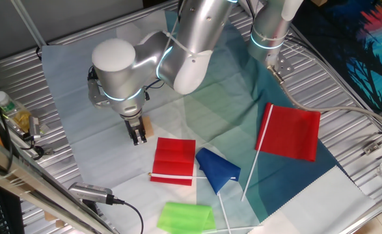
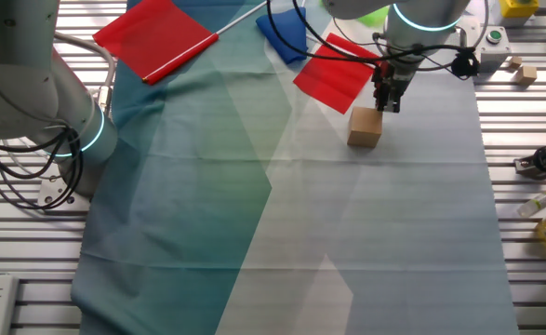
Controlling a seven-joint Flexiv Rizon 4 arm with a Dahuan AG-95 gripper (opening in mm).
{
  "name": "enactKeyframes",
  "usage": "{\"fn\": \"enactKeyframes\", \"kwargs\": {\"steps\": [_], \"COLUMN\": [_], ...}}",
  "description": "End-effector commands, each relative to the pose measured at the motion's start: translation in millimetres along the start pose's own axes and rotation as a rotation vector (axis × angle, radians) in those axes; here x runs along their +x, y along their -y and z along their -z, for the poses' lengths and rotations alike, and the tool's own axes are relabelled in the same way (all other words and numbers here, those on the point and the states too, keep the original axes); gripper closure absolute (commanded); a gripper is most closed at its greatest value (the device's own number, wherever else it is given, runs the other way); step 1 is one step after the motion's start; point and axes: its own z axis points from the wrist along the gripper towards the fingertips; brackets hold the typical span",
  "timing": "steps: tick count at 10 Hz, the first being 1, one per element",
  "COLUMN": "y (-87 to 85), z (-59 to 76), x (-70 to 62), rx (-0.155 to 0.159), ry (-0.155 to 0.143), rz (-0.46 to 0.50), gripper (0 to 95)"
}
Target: Approach and touch the side of the small block
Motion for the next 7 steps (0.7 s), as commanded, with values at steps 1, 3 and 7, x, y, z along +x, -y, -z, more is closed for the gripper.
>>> {"fn": "enactKeyframes", "kwargs": {"steps": [1,3,7], "y": [1.5,1.9,3.9], "z": [1.3,2.2,1.9], "x": [3.4,4.0,4.9], "rx": [0.000,0.003,0.017], "ry": [0.007,0.009,0.012], "rz": [0.003,0.006,0.016], "gripper": [95.0,95.0,95.0]}}
